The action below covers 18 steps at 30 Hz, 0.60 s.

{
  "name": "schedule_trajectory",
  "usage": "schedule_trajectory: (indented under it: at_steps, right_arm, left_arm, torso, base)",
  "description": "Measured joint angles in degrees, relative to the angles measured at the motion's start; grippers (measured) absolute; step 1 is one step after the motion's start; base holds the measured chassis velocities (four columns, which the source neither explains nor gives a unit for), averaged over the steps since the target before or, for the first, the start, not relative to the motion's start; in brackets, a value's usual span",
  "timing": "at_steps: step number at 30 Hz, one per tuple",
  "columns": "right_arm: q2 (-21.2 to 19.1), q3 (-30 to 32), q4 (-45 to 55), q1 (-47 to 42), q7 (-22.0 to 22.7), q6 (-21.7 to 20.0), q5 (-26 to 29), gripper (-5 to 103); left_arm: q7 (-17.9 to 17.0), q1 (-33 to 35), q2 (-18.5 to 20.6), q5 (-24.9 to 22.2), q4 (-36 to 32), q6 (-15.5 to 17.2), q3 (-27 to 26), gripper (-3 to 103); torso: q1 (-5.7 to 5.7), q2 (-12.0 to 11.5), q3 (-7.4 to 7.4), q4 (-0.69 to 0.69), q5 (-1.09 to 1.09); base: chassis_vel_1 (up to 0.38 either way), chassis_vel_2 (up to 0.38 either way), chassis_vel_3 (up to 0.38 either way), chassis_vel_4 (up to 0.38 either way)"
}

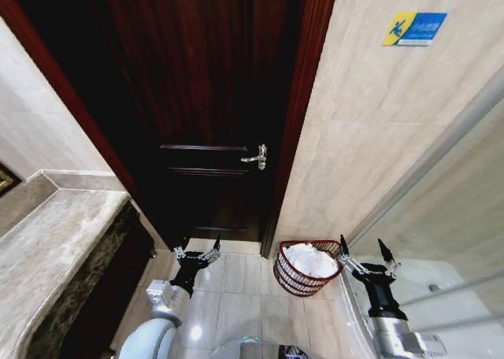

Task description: Discard the used towel into the hamper.

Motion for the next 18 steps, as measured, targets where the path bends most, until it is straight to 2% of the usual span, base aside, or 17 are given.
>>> schedule_trajectory:
  at_steps: [3, 5, 8, 9, 10, 11, 15, 16, 17, 18]
  right_arm:
    - [0.0, 0.0, -0.01, 0.0, 0.0, 0.0, 0.0, 100]
    - [0.0, 0.01, 0.0, 0.0, 0.0, 0.0, 0.0, 100]
    - [-0.01, 0.0, -0.01, 0.0, 0.0, 0.0, 0.0, 100]
    - [0.0, 0.01, 0.0, 0.0, 0.0, 0.0, 0.0, 100]
    - [0.0, 0.01, 0.0, 0.0, 0.0, 0.0, 0.0, 100]
    - [-0.01, 0.0, 0.0, 0.0, 0.0, 0.0, 0.0, 100]
    - [0.0, 0.0, -0.01, 0.0, 0.0, 0.0, 0.0, 100]
    - [-0.01, 0.0, -0.01, -0.01, 0.0, 0.0, 0.0, 100]
    - [0.0, 0.0, -0.01, -0.01, 0.0, 0.0, 0.0, 100]
    - [-0.01, 0.0, 0.0, -0.02, 0.0, 0.0, 0.0, 100]
  left_arm:
    - [0.0, 0.0, -0.03, 0.0, 0.0, 0.0, 0.01, 100]
    - [0.0, 0.0, -0.01, 0.0, 0.0, 0.0, 0.01, 100]
    - [0.0, 0.0, -0.02, 0.0, 0.0, 0.0, 0.0, 100]
    - [0.0, 0.0, -0.01, 0.0, 0.0, 0.0, 0.01, 100]
    - [0.0, 0.0, -0.01, 0.0, 0.0, 0.0, 0.01, 100]
    - [0.0, 0.0, 0.0, 0.0, 0.0, 0.0, 0.0, 100]
    - [-0.01, 0.0, 0.0, 0.0, 0.0, 0.0, 0.0, 100]
    - [0.0, 0.01, -0.02, 0.0, 0.0, 0.0, 0.0, 100]
    - [0.0, 0.02, 0.0, 0.0, 0.0, 0.0, -0.01, 100]
    - [0.0, 0.02, -0.03, 0.0, 0.0, 0.0, 0.0, 100]
  torso:
    - [-0.01, 0.0, -0.01, 0.0, 0.08]
    - [0.0, 0.0, 0.0, 0.0, -0.01]
    - [0.0, 0.0, 0.0, 0.01, 0.08]
    - [0.0, 0.01, -0.01, -0.01, -0.03]
    - [0.0, 0.01, -0.01, -0.01, -0.03]
    - [-0.01, 0.0, 0.0, -0.01, 0.06]
    - [0.0, 0.0, 0.0, 0.0, -0.01]
    - [-0.04, 0.02, -0.01, 0.0, 0.1]
    - [-0.05, 0.03, -0.02, 0.0, 0.09]
    - [-0.07, 0.05, -0.03, 0.0, -0.02]
  base:
    - [0.215, -0.207, -0.226, 0.21]
    - [0.244, -0.255, -0.246, 0.239]
    - [0.259, -0.274, -0.264, 0.261]
    - [0.251, -0.294, -0.271, 0.277]
    - [0.251, -0.294, -0.271, 0.277]
    - [0.299, -0.294, -0.271, 0.284]
    - [0.338, -0.35, -0.326, 0.352]
    - [0.315, -0.3, -0.309, 0.268]
    - [0.315, -0.3, -0.293, 0.268]
    - [0.233, -0.234, -0.293, 0.246]
